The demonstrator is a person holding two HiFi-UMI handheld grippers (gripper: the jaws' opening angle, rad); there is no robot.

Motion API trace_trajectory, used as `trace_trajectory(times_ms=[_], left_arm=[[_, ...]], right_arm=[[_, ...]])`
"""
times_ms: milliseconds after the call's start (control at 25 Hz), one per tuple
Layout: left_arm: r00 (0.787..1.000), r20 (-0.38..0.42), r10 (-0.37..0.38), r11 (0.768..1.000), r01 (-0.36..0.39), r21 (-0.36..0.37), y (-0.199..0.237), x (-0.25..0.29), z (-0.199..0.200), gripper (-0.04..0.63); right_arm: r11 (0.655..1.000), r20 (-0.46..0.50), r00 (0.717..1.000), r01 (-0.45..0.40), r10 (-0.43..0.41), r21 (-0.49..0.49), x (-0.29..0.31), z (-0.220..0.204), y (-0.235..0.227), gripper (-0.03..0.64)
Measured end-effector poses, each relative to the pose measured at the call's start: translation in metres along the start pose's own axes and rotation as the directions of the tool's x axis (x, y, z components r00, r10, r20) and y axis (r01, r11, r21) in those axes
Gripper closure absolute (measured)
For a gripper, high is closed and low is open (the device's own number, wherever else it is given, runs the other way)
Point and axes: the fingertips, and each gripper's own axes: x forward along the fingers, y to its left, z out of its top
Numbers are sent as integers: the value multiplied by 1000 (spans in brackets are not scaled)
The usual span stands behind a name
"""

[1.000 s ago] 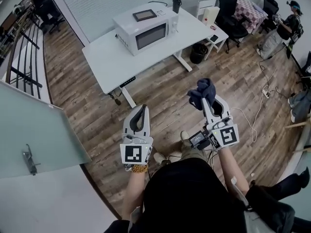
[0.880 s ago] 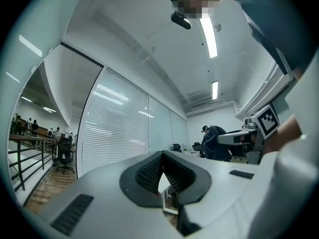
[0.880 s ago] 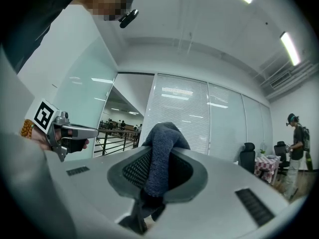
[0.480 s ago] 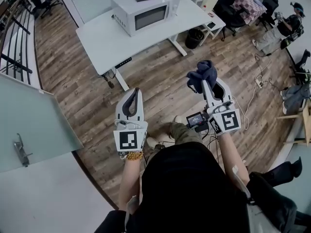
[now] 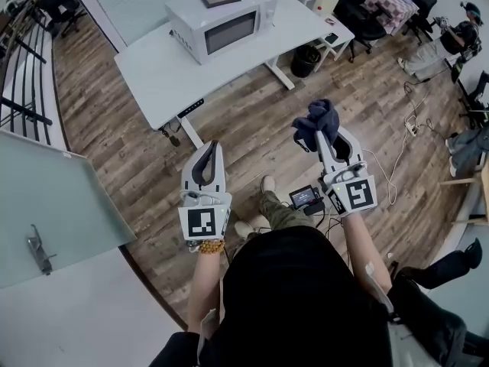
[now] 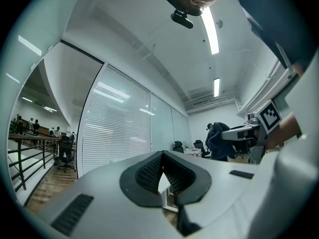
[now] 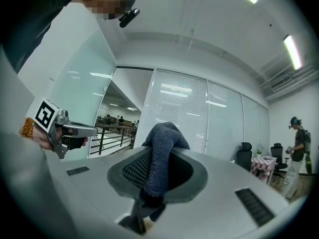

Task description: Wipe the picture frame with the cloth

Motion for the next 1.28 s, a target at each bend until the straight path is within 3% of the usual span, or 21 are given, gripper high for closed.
trace_trajectory(times_ms=[400, 600, 960, 1280], left_arm=[[998, -66, -6, 998, 10, 56, -3, 92, -13, 589], [994, -103, -46, 997, 52, 53, -20, 155, -18, 590], [982, -173, -70, 996, 78, 42, -32, 217, -41, 589], [980, -195, -43, 999, 46, 12, 8, 245, -65, 589]], right_arm=[[993, 18, 998, 51, -53, 106, 58, -39, -83, 574], [986, -5, 996, 90, -90, 143, 83, -63, -143, 574], [979, -44, 994, 106, -99, 173, 116, -97, -211, 574], [985, -48, 996, 82, -75, 154, 175, -108, -218, 574]])
